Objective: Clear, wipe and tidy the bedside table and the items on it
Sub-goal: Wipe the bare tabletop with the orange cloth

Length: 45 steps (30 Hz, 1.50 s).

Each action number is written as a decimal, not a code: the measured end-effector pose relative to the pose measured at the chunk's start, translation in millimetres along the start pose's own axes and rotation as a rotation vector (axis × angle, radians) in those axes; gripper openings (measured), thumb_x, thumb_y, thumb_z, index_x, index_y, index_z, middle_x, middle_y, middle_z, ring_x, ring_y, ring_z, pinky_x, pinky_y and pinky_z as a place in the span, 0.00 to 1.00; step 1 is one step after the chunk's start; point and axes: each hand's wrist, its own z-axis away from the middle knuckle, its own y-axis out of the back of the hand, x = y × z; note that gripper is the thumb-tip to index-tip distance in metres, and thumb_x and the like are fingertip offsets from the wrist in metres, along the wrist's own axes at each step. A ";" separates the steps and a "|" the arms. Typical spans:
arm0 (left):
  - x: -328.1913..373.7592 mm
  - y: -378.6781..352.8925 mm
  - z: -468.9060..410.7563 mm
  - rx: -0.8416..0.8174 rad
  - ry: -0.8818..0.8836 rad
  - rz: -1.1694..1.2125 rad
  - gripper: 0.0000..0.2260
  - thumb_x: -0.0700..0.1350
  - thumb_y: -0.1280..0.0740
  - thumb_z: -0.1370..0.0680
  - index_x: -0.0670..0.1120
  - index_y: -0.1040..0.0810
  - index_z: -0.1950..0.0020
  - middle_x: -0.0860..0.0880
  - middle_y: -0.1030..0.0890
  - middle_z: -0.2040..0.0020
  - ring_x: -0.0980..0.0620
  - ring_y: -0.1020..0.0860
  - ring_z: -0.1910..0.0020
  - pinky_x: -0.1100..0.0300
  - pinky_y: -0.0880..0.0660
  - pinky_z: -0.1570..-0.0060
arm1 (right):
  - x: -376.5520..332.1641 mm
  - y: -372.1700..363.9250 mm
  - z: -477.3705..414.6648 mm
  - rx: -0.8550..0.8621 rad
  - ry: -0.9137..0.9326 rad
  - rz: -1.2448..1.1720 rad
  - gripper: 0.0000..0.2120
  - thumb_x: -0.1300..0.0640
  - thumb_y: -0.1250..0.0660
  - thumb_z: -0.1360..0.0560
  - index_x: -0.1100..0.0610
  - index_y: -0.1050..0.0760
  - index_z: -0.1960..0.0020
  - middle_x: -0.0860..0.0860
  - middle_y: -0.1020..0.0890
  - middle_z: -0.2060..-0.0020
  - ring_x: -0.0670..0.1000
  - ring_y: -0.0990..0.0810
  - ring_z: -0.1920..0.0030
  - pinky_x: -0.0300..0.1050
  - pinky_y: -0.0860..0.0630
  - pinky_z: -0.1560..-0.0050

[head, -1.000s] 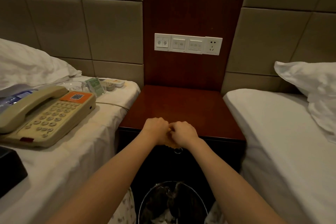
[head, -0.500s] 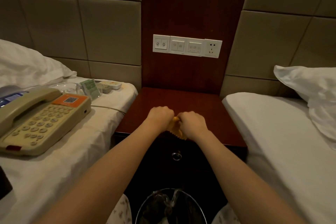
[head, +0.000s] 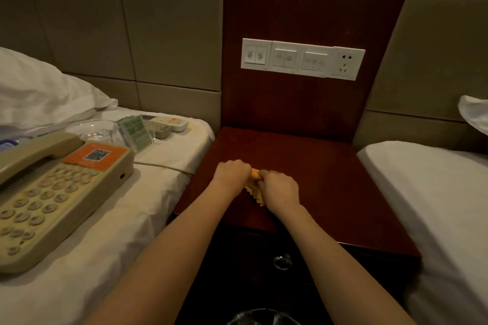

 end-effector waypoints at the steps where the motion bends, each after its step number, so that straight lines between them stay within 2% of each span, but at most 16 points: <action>1: -8.4 -2.8 -2.9 0.002 0.018 0.005 0.13 0.35 0.42 0.21 0.40 0.29 0.36 0.41 0.25 0.40 0.41 0.25 0.41 0.50 0.30 0.43 | -5.2 -3.1 -7.4 -0.006 0.010 0.003 0.12 0.56 0.44 0.20 0.55 0.28 0.39 0.53 0.22 0.46 0.55 0.22 0.46 0.44 0.33 0.58; 6: -40.1 -11.4 -11.4 0.017 0.100 0.025 0.13 0.35 0.42 0.21 0.42 0.26 0.39 0.42 0.23 0.43 0.43 0.23 0.44 0.53 0.27 0.49 | -29.3 -13.2 -34.2 -0.059 0.060 0.009 0.14 0.58 0.45 0.20 0.55 0.30 0.36 0.54 0.23 0.43 0.57 0.24 0.43 0.46 0.28 0.51; 13: -64.2 -22.0 -3.0 0.042 0.202 0.043 0.13 0.38 0.43 0.20 0.41 0.25 0.39 0.41 0.23 0.42 0.43 0.23 0.43 0.54 0.27 0.48 | -50.4 -13.1 -48.7 -0.201 0.139 -0.039 0.16 0.58 0.44 0.20 0.53 0.31 0.33 0.55 0.25 0.40 0.58 0.25 0.42 0.50 0.28 0.49; 19: -67.2 -26.2 12.2 0.033 0.224 0.019 0.12 0.36 0.43 0.21 0.40 0.25 0.40 0.41 0.23 0.41 0.43 0.24 0.42 0.54 0.28 0.46 | -62.6 -13.3 -38.5 -0.236 0.154 -0.117 0.13 0.60 0.44 0.20 0.54 0.28 0.39 0.56 0.22 0.44 0.58 0.23 0.46 0.47 0.31 0.56; 25: -68.0 -27.4 40.8 0.013 0.283 0.032 0.12 0.36 0.42 0.22 0.39 0.24 0.40 0.40 0.23 0.42 0.41 0.23 0.42 0.52 0.27 0.46 | -77.6 -8.9 -16.2 -0.235 0.173 -0.117 0.14 0.61 0.43 0.21 0.55 0.28 0.37 0.56 0.22 0.42 0.58 0.24 0.44 0.50 0.27 0.52; 33: -61.5 -28.0 72.7 0.003 0.297 0.034 0.11 0.37 0.42 0.22 0.38 0.24 0.43 0.40 0.24 0.42 0.41 0.24 0.43 0.53 0.27 0.48 | -86.5 -0.3 15.7 -0.238 0.172 -0.153 0.15 0.62 0.43 0.22 0.53 0.28 0.37 0.55 0.22 0.41 0.58 0.24 0.43 0.51 0.26 0.49; 38: -48.2 -25.2 93.2 0.032 0.273 0.031 0.10 0.41 0.39 0.21 0.39 0.23 0.44 0.40 0.23 0.44 0.41 0.23 0.45 0.52 0.27 0.50 | -81.3 13.5 39.9 -0.258 0.174 -0.136 0.16 0.64 0.46 0.22 0.54 0.28 0.38 0.56 0.22 0.44 0.59 0.24 0.45 0.49 0.29 0.55; 45: -14.0 -8.8 119.5 -0.008 0.184 0.035 0.10 0.40 0.40 0.22 0.39 0.24 0.44 0.41 0.21 0.45 0.42 0.22 0.46 0.53 0.27 0.50 | -62.3 29.3 74.8 -0.304 0.164 -0.155 0.15 0.64 0.46 0.22 0.54 0.28 0.39 0.55 0.21 0.48 0.58 0.23 0.50 0.48 0.28 0.57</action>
